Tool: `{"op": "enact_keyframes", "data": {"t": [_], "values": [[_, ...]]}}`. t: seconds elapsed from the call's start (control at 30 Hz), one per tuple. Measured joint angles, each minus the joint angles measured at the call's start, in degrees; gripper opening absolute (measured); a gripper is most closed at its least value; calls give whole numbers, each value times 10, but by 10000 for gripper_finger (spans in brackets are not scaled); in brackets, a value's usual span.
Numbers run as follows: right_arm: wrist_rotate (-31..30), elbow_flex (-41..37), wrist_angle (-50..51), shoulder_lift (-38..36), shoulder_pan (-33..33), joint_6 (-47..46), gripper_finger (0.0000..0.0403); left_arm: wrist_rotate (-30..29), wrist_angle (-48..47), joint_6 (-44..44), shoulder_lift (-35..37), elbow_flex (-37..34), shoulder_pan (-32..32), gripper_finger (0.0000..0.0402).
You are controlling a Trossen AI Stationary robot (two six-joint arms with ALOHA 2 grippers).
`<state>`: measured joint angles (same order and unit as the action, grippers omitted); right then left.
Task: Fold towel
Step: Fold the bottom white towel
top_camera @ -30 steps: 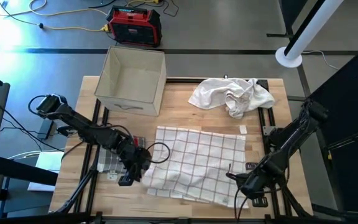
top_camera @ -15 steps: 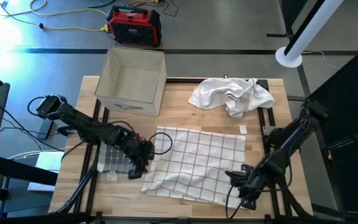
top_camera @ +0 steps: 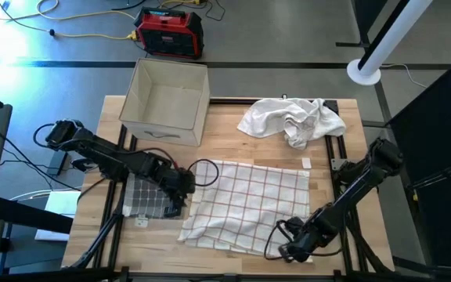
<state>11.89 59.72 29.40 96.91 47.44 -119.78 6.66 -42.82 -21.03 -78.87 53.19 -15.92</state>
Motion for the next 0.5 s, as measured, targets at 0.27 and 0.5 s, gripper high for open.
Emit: {"op": "enact_keyframes", "data": {"t": [0.27,0.5], "values": [[-19,5,-25,30,27,-108,138,-28,-57,81,0,0,37,154],[-11,7,-12,53,26,-108,138,-28,-58,113,0,0,55,154]]}}
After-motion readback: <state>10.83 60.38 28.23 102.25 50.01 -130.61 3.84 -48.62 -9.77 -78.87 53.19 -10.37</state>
